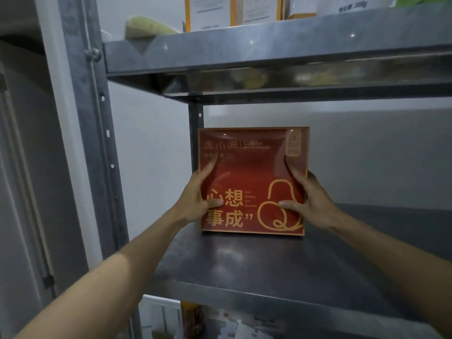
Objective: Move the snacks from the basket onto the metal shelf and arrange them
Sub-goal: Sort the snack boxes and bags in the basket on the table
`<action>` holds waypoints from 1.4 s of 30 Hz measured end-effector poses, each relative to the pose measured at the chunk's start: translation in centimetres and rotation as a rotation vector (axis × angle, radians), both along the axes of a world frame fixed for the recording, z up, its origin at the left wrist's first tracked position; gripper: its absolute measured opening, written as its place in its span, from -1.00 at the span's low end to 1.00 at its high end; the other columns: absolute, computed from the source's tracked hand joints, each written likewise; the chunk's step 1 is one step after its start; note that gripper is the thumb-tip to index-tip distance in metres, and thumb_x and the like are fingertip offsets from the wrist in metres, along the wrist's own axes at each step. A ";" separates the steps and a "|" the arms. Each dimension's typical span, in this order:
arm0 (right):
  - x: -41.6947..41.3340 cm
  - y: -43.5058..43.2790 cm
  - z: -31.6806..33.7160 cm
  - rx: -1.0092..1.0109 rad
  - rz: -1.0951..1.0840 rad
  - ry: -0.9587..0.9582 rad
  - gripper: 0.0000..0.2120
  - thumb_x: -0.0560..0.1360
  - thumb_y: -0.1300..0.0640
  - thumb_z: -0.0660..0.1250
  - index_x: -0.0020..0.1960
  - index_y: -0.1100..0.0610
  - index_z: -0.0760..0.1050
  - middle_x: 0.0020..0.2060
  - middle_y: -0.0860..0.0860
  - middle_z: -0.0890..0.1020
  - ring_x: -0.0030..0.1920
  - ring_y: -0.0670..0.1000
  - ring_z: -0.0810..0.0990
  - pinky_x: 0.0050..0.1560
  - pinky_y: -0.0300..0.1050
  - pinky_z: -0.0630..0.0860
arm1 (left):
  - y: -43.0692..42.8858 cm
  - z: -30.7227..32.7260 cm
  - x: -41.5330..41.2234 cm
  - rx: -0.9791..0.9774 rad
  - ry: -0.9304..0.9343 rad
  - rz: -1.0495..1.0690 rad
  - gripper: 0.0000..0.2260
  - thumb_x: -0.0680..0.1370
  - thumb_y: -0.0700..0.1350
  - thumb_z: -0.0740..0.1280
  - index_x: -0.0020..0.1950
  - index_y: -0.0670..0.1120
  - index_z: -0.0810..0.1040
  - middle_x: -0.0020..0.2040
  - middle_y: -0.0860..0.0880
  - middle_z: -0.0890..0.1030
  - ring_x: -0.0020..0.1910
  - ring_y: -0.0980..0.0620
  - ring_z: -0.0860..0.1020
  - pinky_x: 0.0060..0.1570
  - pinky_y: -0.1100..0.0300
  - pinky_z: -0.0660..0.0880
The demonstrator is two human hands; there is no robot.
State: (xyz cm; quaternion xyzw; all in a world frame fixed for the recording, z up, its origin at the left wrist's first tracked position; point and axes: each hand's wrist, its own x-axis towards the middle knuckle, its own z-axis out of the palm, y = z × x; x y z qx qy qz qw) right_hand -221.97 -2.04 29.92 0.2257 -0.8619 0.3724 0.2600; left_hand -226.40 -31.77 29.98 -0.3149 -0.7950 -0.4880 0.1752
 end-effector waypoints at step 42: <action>-4.8 -1.8 -0.4 0.017 -0.265 -0.021 -0.07 0.51 0.16 0.43 0.56 -0.27 -0.14 0.51 0.06 0.10 0.48 0.12 0.20 0.37 0.04 0.36 | 2.0 -0.9 -6.1 -0.005 0.028 0.075 -0.13 0.54 -0.33 0.35 0.34 0.55 0.00 0.51 0.04 0.09 0.36 0.10 0.27 0.30 0.07 0.43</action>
